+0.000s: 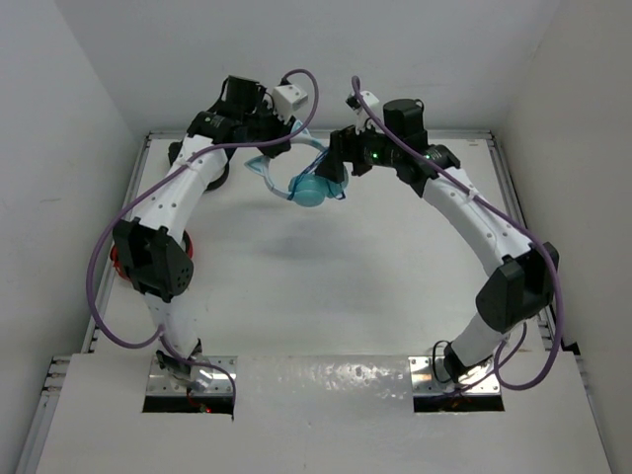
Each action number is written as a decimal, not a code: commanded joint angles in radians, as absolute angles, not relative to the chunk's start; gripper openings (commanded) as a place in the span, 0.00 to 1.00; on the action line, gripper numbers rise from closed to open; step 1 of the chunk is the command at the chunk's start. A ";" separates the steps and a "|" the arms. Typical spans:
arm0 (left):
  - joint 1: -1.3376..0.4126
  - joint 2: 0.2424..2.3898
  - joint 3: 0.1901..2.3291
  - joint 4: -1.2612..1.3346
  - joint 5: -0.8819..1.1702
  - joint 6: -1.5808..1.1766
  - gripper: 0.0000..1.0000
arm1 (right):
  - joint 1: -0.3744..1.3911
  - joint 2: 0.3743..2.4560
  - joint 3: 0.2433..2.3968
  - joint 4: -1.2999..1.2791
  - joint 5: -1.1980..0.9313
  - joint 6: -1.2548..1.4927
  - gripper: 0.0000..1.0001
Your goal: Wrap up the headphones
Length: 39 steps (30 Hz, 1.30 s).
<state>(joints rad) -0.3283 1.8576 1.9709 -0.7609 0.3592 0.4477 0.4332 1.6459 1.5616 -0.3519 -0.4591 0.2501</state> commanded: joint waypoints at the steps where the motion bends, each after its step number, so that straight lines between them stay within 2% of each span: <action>1: -0.339 1.832 1.999 -0.680 0.422 0.402 0.00 | 0.429 1.664 1.611 -0.318 -0.414 0.287 0.89; 4: -0.339 1.833 1.997 -0.684 0.423 0.406 0.00 | 0.430 1.674 1.602 -0.308 -0.339 0.296 0.87; 10: -0.339 1.835 2.005 -0.681 0.428 0.400 0.00 | 0.430 1.706 1.603 -0.331 -0.328 0.296 0.71; 15: -0.339 1.838 2.003 -0.681 0.420 0.403 0.00 | 0.429 1.715 1.571 -0.351 -0.313 0.285 0.43; 16: -0.339 1.839 2.002 -0.681 0.420 0.403 0.00 | 0.431 1.720 1.574 -0.368 -0.307 0.281 0.31; 18: -0.339 1.841 1.999 -0.675 0.431 0.396 0.00 | 0.431 1.739 1.592 -0.400 -0.299 0.281 0.18; 19: -0.339 1.842 1.997 -0.672 0.437 0.396 0.00 | 0.430 1.744 1.598 -0.408 -0.296 0.284 0.05; 20: -0.339 1.844 1.994 -0.676 0.461 0.396 0.00 | 0.430 1.746 1.600 -0.411 -0.284 0.287 0.00; 21: -0.339 1.844 1.994 -0.683 0.475 0.409 0.01 | 0.430 1.746 1.597 -0.410 -0.273 0.290 0.00; 22: -0.341 1.844 1.996 -0.690 0.488 0.416 0.12 | 0.428 1.743 1.594 -0.405 -0.262 0.291 0.00; 23: -0.344 1.844 1.993 -0.709 0.514 0.437 0.17 | 0.428 1.741 1.586 -0.402 -0.243 0.293 0.00; 24: -0.347 1.844 1.991 -0.716 0.523 0.445 0.30 | 0.426 1.738 1.586 -0.399 -0.233 0.295 0.00; 29: -0.350 1.841 1.964 -0.732 0.534 0.443 0.49 | 0.400 1.741 1.588 -0.391 -0.221 0.327 0.00; 30: -0.350 1.841 1.953 -0.730 0.535 0.440 0.59 | 0.387 1.741 1.588 -0.385 -0.225 0.334 0.00; 33: -0.350 1.841 1.944 -0.733 0.534 0.437 0.72 | 0.371 1.732 1.563 -0.359 -0.227 0.351 0.00; 39: -0.350 1.839 1.947 -0.729 0.509 0.431 0.73 | 0.308 1.694 1.431 -0.261 -0.201 0.387 0.00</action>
